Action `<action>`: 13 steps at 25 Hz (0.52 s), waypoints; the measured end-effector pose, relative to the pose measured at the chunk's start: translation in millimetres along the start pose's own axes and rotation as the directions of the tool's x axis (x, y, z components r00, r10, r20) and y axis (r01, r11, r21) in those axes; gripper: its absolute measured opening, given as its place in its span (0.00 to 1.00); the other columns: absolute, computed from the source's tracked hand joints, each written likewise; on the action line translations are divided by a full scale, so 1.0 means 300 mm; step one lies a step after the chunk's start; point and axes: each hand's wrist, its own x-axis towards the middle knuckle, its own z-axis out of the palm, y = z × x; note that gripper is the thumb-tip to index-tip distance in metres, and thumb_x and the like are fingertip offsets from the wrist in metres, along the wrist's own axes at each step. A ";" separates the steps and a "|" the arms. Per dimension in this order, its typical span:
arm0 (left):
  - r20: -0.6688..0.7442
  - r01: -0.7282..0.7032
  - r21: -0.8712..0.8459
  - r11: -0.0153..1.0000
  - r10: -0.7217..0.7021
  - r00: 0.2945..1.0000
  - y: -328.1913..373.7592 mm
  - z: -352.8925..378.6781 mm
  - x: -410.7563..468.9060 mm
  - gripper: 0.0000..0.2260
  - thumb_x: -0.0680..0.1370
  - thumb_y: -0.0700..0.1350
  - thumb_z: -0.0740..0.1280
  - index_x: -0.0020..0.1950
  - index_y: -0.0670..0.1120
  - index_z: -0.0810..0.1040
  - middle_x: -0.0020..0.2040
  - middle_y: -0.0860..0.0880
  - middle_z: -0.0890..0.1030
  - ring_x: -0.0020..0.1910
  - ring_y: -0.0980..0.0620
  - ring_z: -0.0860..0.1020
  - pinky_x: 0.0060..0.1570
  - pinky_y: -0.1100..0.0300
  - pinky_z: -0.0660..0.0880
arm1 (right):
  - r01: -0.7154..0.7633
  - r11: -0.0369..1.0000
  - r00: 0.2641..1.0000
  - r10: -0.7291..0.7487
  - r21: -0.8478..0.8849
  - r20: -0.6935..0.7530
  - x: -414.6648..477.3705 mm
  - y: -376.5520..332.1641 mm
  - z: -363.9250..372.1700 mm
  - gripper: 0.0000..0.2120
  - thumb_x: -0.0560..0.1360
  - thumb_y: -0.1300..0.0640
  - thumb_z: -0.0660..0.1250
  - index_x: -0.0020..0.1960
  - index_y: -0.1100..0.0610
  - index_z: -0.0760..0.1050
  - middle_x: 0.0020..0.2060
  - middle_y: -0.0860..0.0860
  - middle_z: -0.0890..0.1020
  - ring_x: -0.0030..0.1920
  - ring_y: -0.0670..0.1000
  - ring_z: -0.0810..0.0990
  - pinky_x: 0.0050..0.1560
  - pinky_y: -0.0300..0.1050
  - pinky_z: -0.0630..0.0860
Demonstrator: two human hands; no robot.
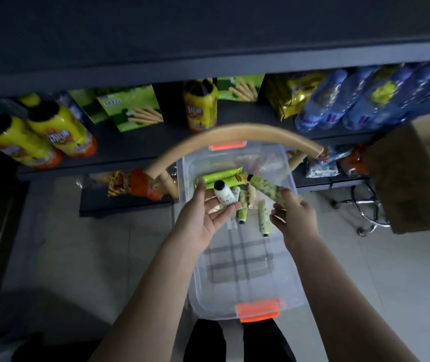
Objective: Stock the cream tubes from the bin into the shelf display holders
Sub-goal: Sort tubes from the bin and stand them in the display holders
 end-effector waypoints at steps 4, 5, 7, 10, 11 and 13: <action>0.078 -0.023 0.097 0.995 0.016 0.997 0.109 0.074 -0.134 0.05 0.77 0.41 0.66 0.44 0.40 0.75 0.41 0.42 0.83 0.36 0.42 0.84 0.34 0.60 0.81 | 0.099 0.993 0.994 -0.103 0.071 0.044 -0.126 -0.161 0.018 0.08 0.74 0.56 0.69 0.40 0.58 0.72 0.32 0.53 0.69 0.32 0.49 0.70 0.41 0.43 0.75; 0.101 -0.049 0.139 0.989 0.035 0.994 0.126 0.092 -0.158 0.04 0.76 0.39 0.66 0.43 0.40 0.74 0.40 0.43 0.83 0.38 0.42 0.84 0.36 0.59 0.81 | 0.130 0.988 0.990 -0.134 0.089 0.047 -0.149 -0.193 0.024 0.09 0.73 0.56 0.70 0.40 0.58 0.71 0.32 0.52 0.70 0.31 0.49 0.70 0.42 0.43 0.75; 0.141 -0.134 0.234 0.963 0.102 0.985 0.154 0.131 -0.207 0.04 0.75 0.36 0.66 0.41 0.41 0.73 0.42 0.44 0.83 0.44 0.42 0.82 0.39 0.59 0.82 | 0.193 0.974 0.978 -0.201 0.122 0.053 -0.190 -0.259 0.030 0.12 0.71 0.55 0.72 0.41 0.59 0.71 0.32 0.51 0.71 0.30 0.49 0.70 0.40 0.41 0.75; 0.207 -0.291 0.358 0.887 0.229 0.951 0.191 0.194 -0.278 0.09 0.74 0.32 0.66 0.51 0.44 0.73 0.56 0.48 0.77 0.52 0.45 0.79 0.37 0.62 0.80 | 0.283 0.959 0.956 -0.284 0.023 0.072 -0.227 -0.341 0.025 0.18 0.69 0.46 0.73 0.40 0.59 0.70 0.32 0.54 0.69 0.32 0.51 0.70 0.32 0.39 0.71; 0.227 -0.339 0.385 0.859 0.268 0.936 0.205 0.218 -0.306 0.14 0.74 0.32 0.66 0.57 0.45 0.72 0.60 0.50 0.74 0.53 0.48 0.79 0.37 0.64 0.80 | 0.322 0.946 0.944 -0.317 -0.039 0.088 -0.242 -0.371 0.022 0.22 0.68 0.42 0.72 0.41 0.59 0.69 0.32 0.55 0.69 0.33 0.52 0.70 0.30 0.38 0.71; 0.258 -0.421 0.414 0.807 0.340 0.904 0.230 0.266 -0.356 0.24 0.74 0.32 0.67 0.67 0.49 0.68 0.64 0.54 0.70 0.58 0.52 0.76 0.39 0.64 0.80 | 0.382 0.919 0.918 -0.366 -0.095 0.150 -0.280 -0.433 0.017 0.30 0.62 0.32 0.71 0.43 0.57 0.69 0.34 0.56 0.67 0.34 0.54 0.68 0.34 0.43 0.69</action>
